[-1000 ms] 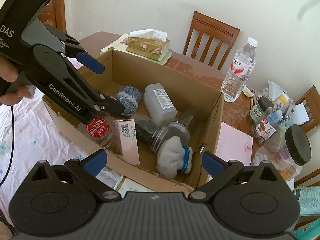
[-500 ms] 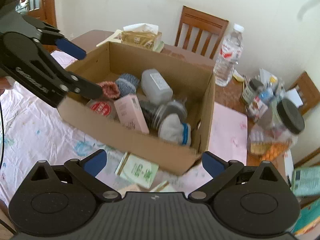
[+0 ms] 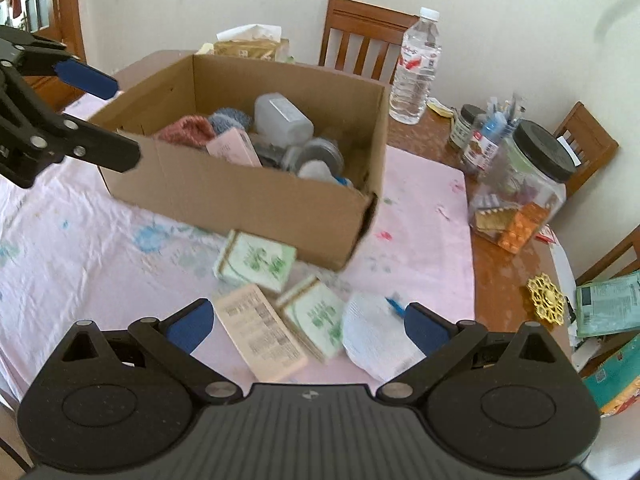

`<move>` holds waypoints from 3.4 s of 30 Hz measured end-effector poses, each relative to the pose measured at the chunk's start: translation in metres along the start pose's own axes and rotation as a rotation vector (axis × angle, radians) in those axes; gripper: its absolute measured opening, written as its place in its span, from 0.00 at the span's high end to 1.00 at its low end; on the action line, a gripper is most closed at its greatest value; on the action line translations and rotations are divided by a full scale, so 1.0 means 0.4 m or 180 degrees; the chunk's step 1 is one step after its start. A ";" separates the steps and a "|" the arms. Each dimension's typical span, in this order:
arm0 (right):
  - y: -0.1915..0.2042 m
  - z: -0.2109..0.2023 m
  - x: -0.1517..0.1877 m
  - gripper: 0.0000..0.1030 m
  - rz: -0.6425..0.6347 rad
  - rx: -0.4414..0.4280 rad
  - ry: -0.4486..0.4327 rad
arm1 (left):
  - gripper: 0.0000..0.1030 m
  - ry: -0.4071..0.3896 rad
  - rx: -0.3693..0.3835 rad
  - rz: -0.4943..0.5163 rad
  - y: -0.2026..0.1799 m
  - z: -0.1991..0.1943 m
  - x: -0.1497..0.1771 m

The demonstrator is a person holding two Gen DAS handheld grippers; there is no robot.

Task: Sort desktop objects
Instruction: 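Move the left tool to the snowman toy while the right moves to another glove, then grasp the blue-white snowman toy with the left gripper while the right grasps the white glove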

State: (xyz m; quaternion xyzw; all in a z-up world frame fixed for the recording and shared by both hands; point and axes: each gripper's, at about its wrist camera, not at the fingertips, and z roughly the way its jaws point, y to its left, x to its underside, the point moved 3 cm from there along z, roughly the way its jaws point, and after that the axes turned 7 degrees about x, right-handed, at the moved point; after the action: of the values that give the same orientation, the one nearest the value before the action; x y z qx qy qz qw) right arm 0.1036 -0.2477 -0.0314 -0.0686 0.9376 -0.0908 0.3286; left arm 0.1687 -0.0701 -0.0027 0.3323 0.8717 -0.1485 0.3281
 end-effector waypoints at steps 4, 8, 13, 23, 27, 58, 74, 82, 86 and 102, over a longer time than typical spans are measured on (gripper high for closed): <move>-0.036 0.007 0.035 0.00 0.0014 -0.0059 0.0053 | 0.07 0.0039 -0.0067 -0.0191 -0.032 0.001 0.020; -0.070 0.018 0.066 0.00 -0.0075 -0.0089 0.0063 | 0.07 0.0105 -0.0155 -0.0325 -0.073 0.025 0.044; -0.117 0.051 0.094 0.00 -0.0054 -0.0196 0.0106 | 0.07 0.0213 -0.0236 -0.0462 -0.124 0.053 0.067; -0.161 0.091 0.128 0.00 -0.0160 -0.0447 0.0134 | 0.07 0.0355 -0.0354 -0.0751 -0.203 0.102 0.117; -0.173 0.109 0.136 0.00 -0.0233 -0.0514 0.0138 | 0.07 0.0409 -0.0336 -0.0904 -0.233 0.134 0.145; -0.184 0.184 0.129 0.00 -0.0686 -0.0640 0.0040 | 0.45 0.0416 -0.0354 -0.0994 -0.312 0.205 0.254; -0.166 0.246 0.081 0.15 -0.1193 -0.0862 0.0025 | 0.51 0.0415 -0.0284 -0.1050 -0.292 0.211 0.250; -0.164 0.245 0.076 0.24 -0.1226 -0.0960 0.0083 | 0.55 0.0421 -0.0226 -0.0974 -0.299 0.212 0.240; -0.164 0.242 0.074 0.28 -0.1211 -0.0976 0.0102 | 0.56 0.0429 -0.0200 -0.0956 -0.300 0.211 0.239; -0.175 0.176 0.034 0.30 -0.1341 -0.0921 -0.0017 | 0.57 0.0367 -0.0174 -0.0794 -0.289 0.144 0.198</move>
State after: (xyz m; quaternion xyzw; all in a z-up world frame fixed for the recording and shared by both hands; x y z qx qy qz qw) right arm 0.1421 -0.3274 -0.0788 -0.3091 0.9050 -0.0220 0.2916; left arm 0.0732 -0.1443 -0.0937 0.2202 0.9274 -0.1451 0.2654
